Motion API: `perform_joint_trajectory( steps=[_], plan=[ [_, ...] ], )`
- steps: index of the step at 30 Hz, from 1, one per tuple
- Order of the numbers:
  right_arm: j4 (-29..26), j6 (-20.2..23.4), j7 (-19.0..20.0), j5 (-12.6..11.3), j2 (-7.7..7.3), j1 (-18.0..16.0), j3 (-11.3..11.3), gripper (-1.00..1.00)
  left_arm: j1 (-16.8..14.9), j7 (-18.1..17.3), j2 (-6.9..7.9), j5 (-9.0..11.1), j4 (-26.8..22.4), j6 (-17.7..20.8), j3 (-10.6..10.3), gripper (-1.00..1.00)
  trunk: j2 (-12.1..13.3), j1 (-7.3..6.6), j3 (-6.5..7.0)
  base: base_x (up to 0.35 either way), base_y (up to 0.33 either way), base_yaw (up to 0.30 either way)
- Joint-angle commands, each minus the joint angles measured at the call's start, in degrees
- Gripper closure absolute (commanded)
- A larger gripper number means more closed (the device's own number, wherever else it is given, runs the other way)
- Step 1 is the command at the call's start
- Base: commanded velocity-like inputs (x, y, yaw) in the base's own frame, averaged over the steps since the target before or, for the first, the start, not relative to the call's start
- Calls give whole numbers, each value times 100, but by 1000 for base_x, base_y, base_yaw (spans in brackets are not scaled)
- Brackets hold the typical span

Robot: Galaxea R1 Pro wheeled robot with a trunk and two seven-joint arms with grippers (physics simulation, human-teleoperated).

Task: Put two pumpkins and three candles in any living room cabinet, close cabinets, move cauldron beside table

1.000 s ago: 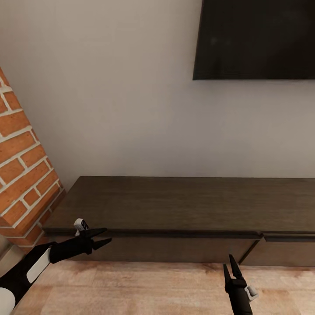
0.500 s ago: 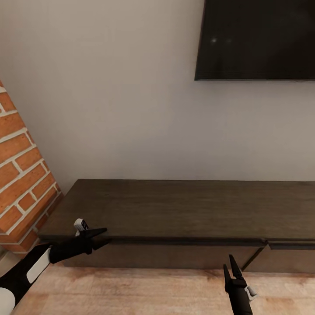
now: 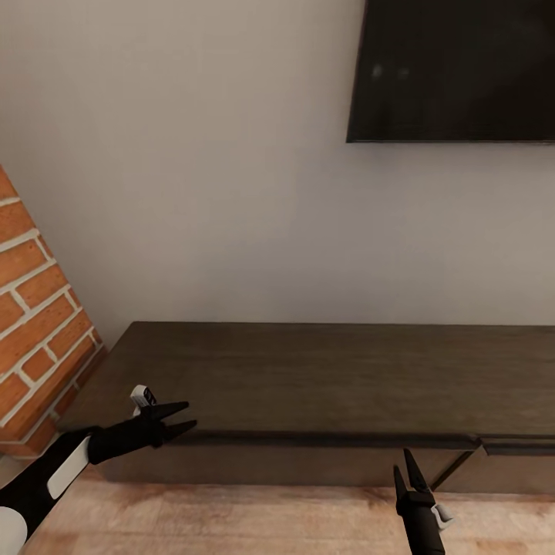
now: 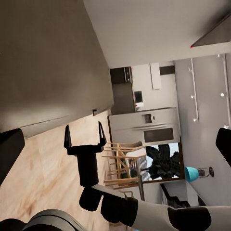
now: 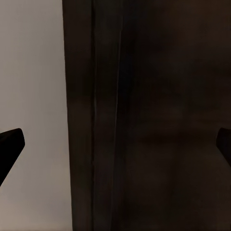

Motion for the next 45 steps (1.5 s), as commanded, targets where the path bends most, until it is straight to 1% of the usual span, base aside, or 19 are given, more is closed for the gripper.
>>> perform_joint_trajectory(
  steps=[1,19,45],
  plan=[
    [-1,-59,11,-41,-6,-4,48,-100,-5,-14,8,34,2,57,-27,-100,-2,0,-5,86,0,0],
    [-1,-59,17,-39,-6,-4,49,-100,-5,-14,5,34,-4,57,-29,-100,-2,0,-5,78,0,0],
    [-1,-56,16,-42,-13,-4,48,-100,-5,-14,5,34,-4,57,-26,-100,-2,0,-5,26,0,0]
  ],
)
